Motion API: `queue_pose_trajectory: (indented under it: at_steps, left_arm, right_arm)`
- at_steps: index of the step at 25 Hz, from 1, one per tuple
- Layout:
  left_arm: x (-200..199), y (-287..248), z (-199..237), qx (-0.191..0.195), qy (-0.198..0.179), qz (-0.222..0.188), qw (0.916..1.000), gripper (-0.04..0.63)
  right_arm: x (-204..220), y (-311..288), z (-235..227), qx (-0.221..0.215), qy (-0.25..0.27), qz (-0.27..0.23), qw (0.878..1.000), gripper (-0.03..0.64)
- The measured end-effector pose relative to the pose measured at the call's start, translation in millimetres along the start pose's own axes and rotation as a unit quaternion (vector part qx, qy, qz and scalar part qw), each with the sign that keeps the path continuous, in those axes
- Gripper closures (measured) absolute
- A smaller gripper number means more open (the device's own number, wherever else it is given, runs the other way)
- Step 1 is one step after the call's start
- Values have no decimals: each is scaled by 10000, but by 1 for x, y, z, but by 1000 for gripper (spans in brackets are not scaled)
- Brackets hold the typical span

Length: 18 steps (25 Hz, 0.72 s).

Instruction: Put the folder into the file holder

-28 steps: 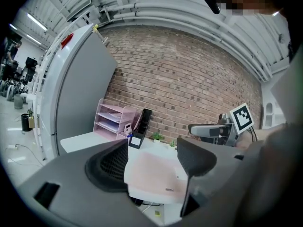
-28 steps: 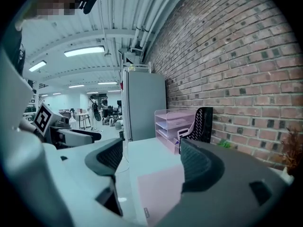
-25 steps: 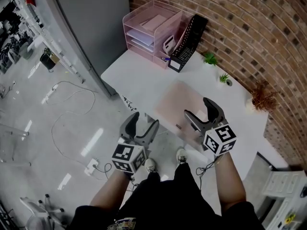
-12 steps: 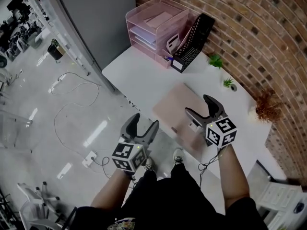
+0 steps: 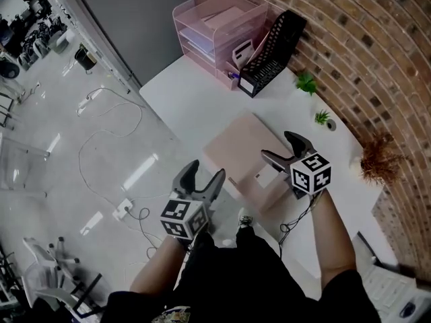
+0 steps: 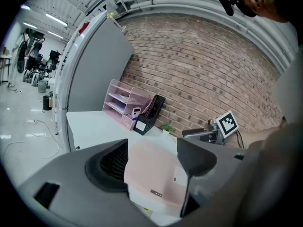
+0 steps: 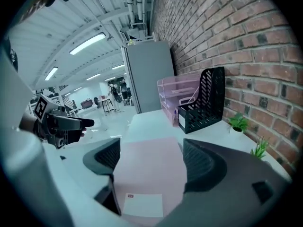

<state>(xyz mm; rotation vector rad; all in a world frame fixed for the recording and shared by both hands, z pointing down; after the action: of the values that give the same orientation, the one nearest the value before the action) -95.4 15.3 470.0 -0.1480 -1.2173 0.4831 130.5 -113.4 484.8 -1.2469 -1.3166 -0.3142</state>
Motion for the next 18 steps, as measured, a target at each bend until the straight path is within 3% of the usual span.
queue_pose_trajectory:
  at_steps: [18]
  left_arm:
    - [73,-47,-12,-800,448,692,9934,285]
  right_arm:
    - [74,-55,-72,-828,-375,1373,9864,179]
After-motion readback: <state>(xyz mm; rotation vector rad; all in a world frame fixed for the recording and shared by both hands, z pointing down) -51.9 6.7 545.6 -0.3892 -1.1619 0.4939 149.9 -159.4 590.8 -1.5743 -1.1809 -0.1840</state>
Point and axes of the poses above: the fingertips, and each gripper's own axes: y backward along the fingers, z to its left, x out of its underside, the point moved 6 cm from there along y, backward along the fingers, and after that the axes turned 6 degrees about -x, right-handed, at the moved point
